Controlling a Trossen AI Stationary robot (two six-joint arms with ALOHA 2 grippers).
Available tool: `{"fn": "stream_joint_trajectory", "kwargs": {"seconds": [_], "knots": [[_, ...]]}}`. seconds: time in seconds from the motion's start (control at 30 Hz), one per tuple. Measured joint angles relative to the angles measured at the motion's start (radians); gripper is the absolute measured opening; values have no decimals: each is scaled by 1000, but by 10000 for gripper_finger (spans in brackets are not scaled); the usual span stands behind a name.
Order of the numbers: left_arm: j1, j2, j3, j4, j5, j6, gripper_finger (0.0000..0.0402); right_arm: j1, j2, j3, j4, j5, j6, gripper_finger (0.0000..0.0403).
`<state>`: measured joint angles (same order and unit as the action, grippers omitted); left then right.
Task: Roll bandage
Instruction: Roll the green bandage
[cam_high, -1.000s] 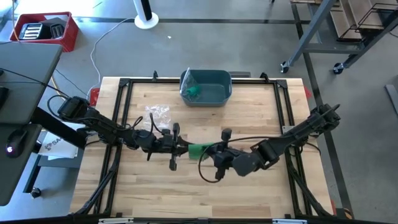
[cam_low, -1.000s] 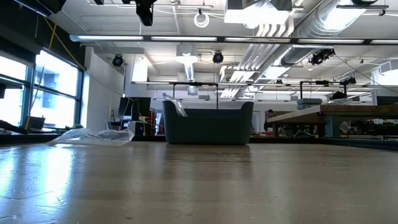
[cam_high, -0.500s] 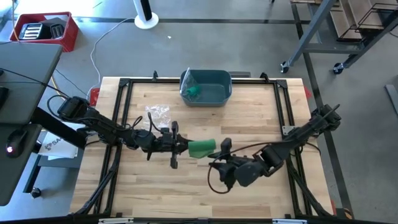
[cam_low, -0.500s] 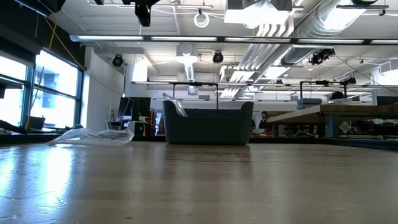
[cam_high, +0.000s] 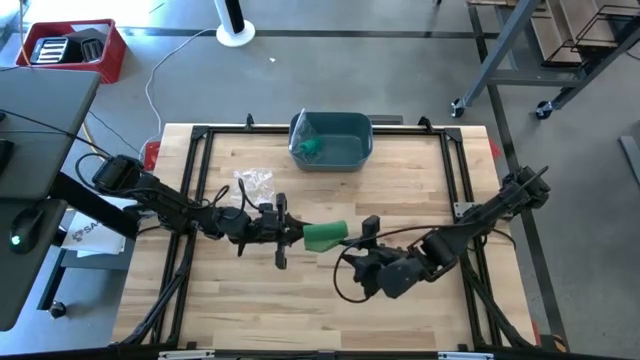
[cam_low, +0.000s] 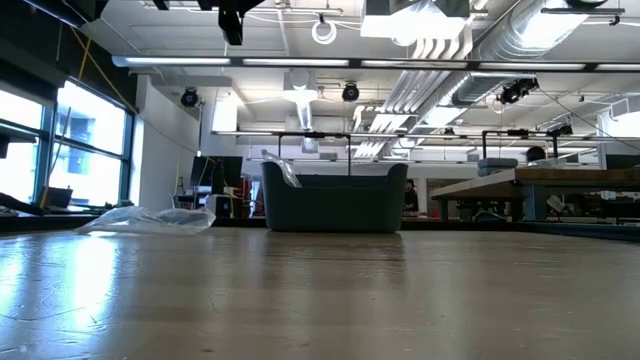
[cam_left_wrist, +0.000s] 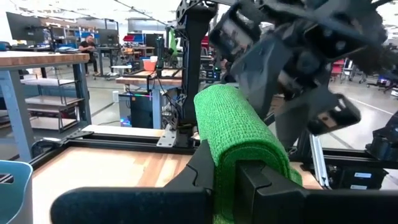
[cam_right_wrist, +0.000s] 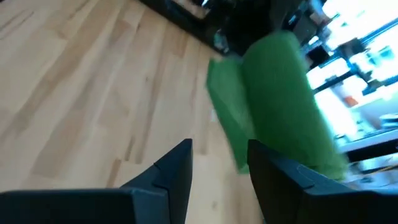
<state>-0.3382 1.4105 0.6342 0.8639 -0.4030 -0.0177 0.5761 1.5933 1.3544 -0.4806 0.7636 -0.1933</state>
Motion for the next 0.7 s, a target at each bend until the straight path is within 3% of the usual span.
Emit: {"fn": "stream_joint_trajectory", "kwargs": {"seconds": [0.2, 0.7], "knots": [[0, -1, 0, 0, -1, 0, 11, -40, 0, 0, -32, -60, 88, 146], [0, -2, 0, 1, 1, 2, 11, -105, 15, 0, -26, -223, 110, 146]]}}
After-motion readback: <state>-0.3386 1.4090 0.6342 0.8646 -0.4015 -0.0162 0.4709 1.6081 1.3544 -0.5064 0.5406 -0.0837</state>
